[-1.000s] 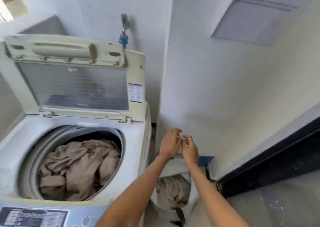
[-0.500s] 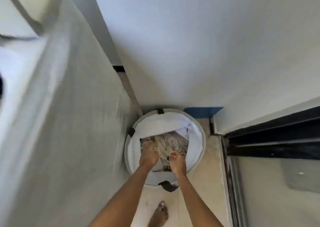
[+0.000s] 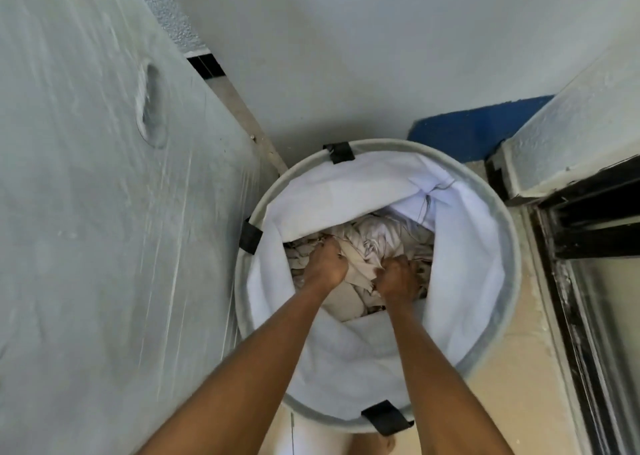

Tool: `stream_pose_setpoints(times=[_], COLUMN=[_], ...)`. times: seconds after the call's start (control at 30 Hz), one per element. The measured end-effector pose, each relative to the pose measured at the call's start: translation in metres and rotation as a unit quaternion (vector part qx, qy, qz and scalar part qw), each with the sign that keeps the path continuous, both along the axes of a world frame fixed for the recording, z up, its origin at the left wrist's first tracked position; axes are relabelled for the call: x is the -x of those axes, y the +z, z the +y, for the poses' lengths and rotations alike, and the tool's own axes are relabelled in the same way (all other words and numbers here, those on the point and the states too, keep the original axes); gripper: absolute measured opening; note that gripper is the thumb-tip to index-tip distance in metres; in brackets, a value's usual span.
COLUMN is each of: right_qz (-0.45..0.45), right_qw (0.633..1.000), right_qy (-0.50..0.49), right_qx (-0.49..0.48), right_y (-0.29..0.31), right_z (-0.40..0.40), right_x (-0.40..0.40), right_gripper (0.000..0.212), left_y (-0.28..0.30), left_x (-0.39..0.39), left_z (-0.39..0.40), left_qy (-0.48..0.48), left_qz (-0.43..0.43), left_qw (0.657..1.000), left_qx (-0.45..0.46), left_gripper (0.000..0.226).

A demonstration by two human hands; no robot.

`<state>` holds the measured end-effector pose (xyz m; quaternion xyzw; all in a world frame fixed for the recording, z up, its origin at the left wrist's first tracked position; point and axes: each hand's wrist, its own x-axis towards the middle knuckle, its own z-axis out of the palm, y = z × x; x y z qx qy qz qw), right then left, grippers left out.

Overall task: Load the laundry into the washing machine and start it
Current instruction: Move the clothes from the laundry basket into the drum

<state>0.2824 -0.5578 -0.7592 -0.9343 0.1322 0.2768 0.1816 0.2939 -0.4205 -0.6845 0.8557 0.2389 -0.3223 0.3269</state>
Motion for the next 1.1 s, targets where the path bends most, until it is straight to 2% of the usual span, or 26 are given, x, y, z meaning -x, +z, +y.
stream_pose_setpoints(times=[0.13, 0.2, 0.33, 0.37, 0.43, 0.53, 0.63, 0.7, 0.83, 0.93, 1.03, 1.1], right_qz=[-0.026, -0.036, -0.053, -0.055, -0.069, -0.099, -0.113, -0.133, -0.191, -0.261, -0.36, -0.392], right_qw=[0.989, 0.97, 0.885, 0.871, 0.873, 0.871, 0.832, 0.801, 0.734, 0.749, 0.815, 0.861], right_qy=[-0.008, -0.063, -0.215, -0.216, -0.177, -0.153, -0.173, -0.148, -0.114, -0.123, -0.101, -0.064], right_qx=[-0.142, -0.231, -0.41, -0.437, -0.448, -0.456, -0.515, -0.565, -0.642, -0.597, -0.442, -0.318], right_y=[0.03, 0.071, 0.186, 0.218, 0.275, 0.351, 0.425, 0.482, 0.589, 0.643, 0.681, 0.698], right_z=[0.005, 0.015, 0.031, 0.034, 0.038, 0.03, 0.016, 0.013, 0.011, -0.002, -0.018, -0.027], right_x=[0.012, 0.015, -0.001, -0.008, -0.018, -0.024, -0.031, -0.038, -0.052, -0.058, -0.056, -0.051], right_gripper=[0.019, 0.013, 0.027, 0.03, 0.03, 0.024, 0.035, 0.038, 0.026, 0.029, 0.026, 0.024], left_y=[0.019, 0.048, 0.111, 0.128, 0.163, 0.222, 0.275, 0.307, 0.378, 0.435, 0.492, 0.535], left_x=[0.01, 0.013, 0.012, 0.012, 0.013, 0.015, 0.015, 0.014, 0.003, -0.007, -0.016, -0.025], left_z=[0.011, 0.011, 0.012, 0.012, 0.011, 0.006, 0.002, -0.001, -0.007, 0.0, 0.014, 0.02], left_qy=[0.031, 0.031, -0.002, -0.006, 0.009, 0.027, 0.047, 0.026, 0.121, 0.164, 0.193, 0.185], left_qz=[-0.007, -0.018, -0.027, -0.029, -0.041, -0.099, -0.13, -0.174, -0.254, -0.297, -0.327, -0.346], left_qw=[0.999, 0.999, 1.0, 1.0, 0.999, 0.995, 0.99, 0.984, 0.954, 0.937, 0.923, 0.918], left_qx=[0.005, 0.013, 0.004, 0.0, -0.003, -0.008, -0.006, 0.019, 0.103, 0.082, 0.066, 0.056], left_gripper=[0.035, 0.034, 0.043, 0.048, 0.053, 0.044, 0.045, 0.045, 0.024, 0.021, 0.024, 0.026])
